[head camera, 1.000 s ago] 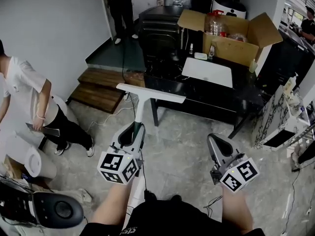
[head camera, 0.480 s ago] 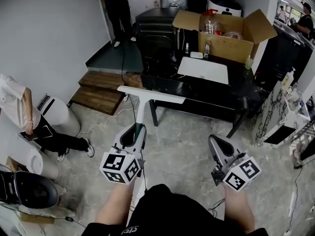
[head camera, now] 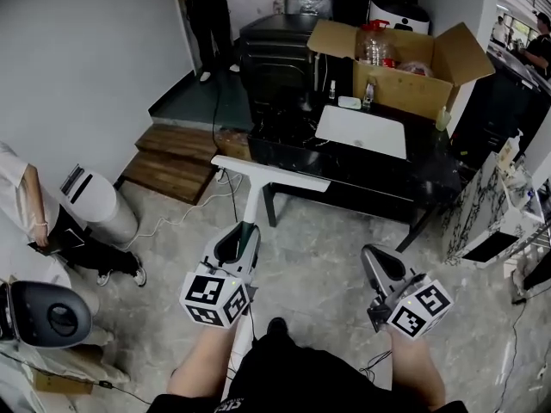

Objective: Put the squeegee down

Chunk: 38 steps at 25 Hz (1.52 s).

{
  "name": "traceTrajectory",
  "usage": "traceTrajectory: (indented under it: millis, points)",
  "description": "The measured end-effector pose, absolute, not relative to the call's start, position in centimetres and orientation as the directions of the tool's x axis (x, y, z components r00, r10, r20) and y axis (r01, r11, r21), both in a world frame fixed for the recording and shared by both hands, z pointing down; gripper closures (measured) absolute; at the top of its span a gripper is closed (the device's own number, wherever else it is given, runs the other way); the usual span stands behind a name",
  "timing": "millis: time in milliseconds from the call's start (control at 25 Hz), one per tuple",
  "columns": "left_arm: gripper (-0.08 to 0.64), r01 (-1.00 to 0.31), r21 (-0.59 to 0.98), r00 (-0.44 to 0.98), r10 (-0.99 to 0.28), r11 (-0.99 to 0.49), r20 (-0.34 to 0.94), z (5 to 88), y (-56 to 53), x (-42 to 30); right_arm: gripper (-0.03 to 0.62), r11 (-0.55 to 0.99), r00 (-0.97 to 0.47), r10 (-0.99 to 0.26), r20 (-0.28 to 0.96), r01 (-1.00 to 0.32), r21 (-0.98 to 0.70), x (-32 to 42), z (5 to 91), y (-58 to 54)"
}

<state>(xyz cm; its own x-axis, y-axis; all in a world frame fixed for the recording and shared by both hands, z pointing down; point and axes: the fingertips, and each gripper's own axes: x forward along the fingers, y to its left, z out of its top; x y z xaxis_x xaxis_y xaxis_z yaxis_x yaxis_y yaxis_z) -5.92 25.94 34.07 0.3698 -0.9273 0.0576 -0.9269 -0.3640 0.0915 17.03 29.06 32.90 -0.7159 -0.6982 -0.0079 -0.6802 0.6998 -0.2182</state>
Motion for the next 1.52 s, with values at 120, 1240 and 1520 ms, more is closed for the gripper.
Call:
traceTrajectory:
  millis: [120,1240,1520]
  points:
    - [0.456,-0.934,0.101,0.349,-0.935,-0.343,0.056,34.7,23.2,-8.2,0.588,0.723,-0.742,-0.67,0.024,-0.66,-0.205,14.5,33.8,26.1]
    - [0.456,-0.901,0.17,0.416,-0.907,-0.4,0.068,37.0,4.1,-20.5,0.588,0.704,-0.734,-0.668,0.121,-0.676,-0.215,-0.1,35.0,6.9]
    - [0.456,-0.903,0.163,0.413,-0.907,-0.397,0.08,37.5,0.7,-20.1,0.587,0.714,-0.751,-0.646,0.133,-0.657,-0.241,-0.3,36.6,3.9]
